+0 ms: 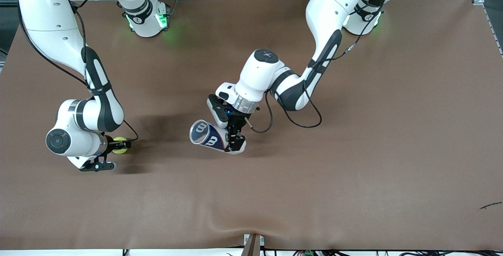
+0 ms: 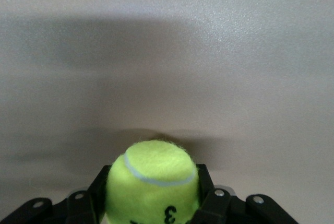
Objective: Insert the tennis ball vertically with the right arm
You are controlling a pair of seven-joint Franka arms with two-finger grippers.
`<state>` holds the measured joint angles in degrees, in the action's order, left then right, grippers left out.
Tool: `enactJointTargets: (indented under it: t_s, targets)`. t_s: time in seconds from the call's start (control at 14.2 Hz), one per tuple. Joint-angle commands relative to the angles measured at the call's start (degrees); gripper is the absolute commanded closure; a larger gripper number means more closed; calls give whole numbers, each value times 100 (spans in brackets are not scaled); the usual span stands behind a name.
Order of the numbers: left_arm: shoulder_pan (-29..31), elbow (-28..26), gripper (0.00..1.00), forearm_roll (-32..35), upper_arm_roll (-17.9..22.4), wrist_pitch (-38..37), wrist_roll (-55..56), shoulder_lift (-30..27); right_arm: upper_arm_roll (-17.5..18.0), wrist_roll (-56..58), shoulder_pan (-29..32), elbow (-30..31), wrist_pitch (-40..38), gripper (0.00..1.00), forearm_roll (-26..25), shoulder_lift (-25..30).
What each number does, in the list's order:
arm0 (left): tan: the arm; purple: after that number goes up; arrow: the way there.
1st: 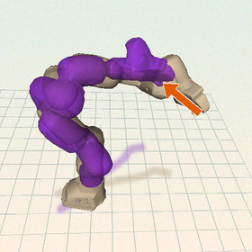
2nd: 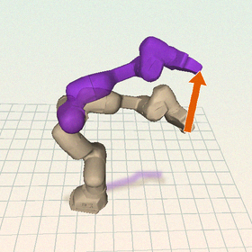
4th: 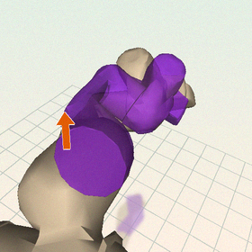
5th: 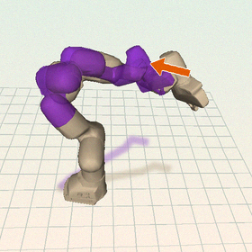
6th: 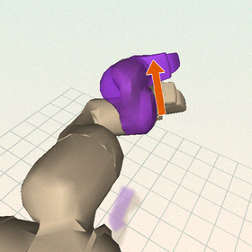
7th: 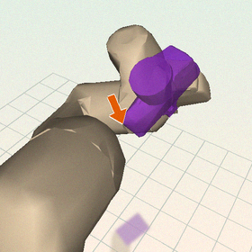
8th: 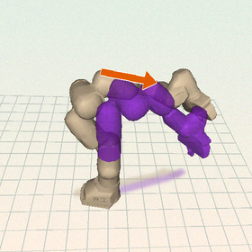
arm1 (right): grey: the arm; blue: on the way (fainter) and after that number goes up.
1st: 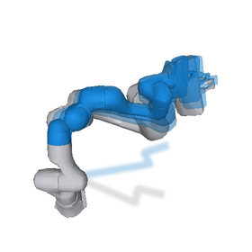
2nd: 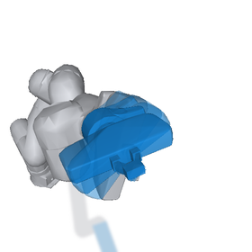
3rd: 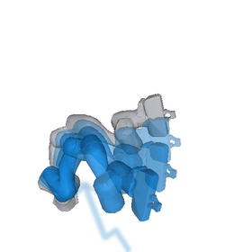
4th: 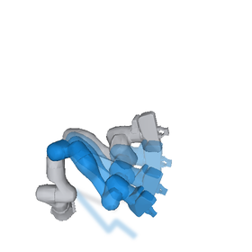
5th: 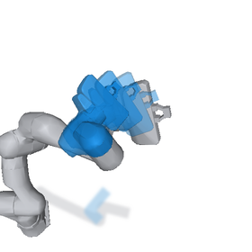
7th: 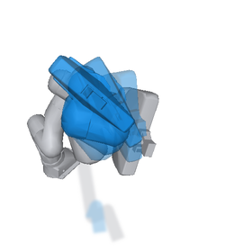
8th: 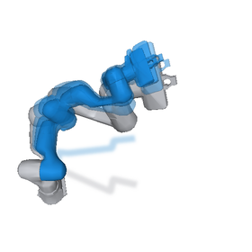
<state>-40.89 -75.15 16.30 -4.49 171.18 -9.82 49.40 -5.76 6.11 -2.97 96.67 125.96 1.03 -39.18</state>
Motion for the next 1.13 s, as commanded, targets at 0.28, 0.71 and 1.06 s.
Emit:
enactJointTargets:
  t_s: [0.28,0.71,1.06]
  targets:
    - [-33,-44,28,-294,-8,3236,666,1044,22,30,33,-429,-54,73,82,209]
    - [-86,-70,27,-602,-130,3246,675,1466,75,-206,-46,-579,-342,76,160,604]
    - [-86,-70,26,-593,-157,3255,666,1669,260,-1714,-475,-1421,-1801,76,715,737]
